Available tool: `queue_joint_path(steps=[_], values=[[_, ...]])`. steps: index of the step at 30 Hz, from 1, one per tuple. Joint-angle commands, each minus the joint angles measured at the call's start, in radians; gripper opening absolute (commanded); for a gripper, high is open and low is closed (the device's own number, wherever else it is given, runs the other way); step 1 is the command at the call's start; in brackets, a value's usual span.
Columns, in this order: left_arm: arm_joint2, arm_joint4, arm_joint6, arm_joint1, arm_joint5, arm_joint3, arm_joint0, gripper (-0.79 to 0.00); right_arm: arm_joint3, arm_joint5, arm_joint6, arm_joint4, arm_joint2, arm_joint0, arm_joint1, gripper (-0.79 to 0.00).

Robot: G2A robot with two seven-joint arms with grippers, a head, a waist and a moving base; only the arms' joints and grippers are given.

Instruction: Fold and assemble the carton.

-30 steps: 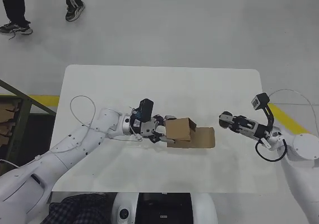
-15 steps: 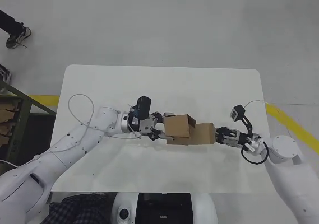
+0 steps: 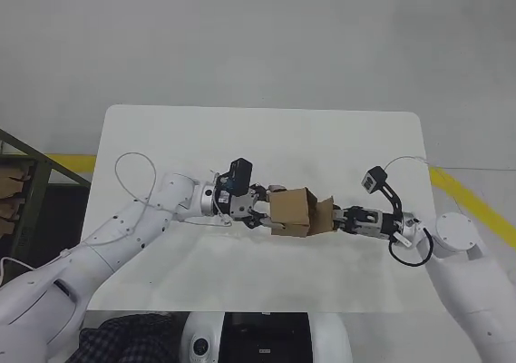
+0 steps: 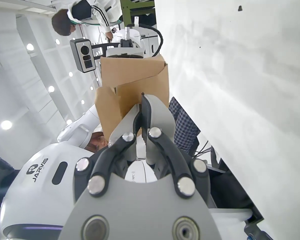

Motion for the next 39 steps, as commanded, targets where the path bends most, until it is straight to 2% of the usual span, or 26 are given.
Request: queue_joint_path(steps=[1,9,22,23,34,36,39], values=[[0.000,0.001,-0.009,-0.003,0.000,0.007,-0.002,-0.459,-0.010,0.001,-0.001,-0.007,0.002,0.000,0.001,-0.785],[-0.005,0.038,-0.064,-0.012,0.012,0.020,-0.006,-0.459,-0.045,0.005,-0.002,-0.023,0.008,-0.007,0.005,-0.785],[-0.012,0.030,-0.068,-0.023,0.000,0.017,0.004,-0.459,-0.049,0.016,-0.011,-0.039,0.008,-0.002,0.009,-0.785],[-0.012,0.030,-0.069,-0.023,0.000,0.017,0.005,-0.459,-0.052,0.018,-0.012,-0.040,0.009,-0.002,0.009,-0.754],[-0.014,0.032,-0.072,-0.025,0.000,0.025,0.005,-0.456,-0.081,0.032,-0.011,-0.064,0.008,-0.012,0.014,-0.714],[-0.014,0.032,-0.071,-0.025,0.000,0.026,0.005,-0.456,-0.087,0.034,-0.013,-0.068,0.007,-0.014,0.015,-0.671],[-0.014,0.032,-0.071,-0.025,0.000,0.028,0.005,-0.456,-0.098,0.035,-0.014,-0.074,0.006,-0.019,0.016,-0.671]])
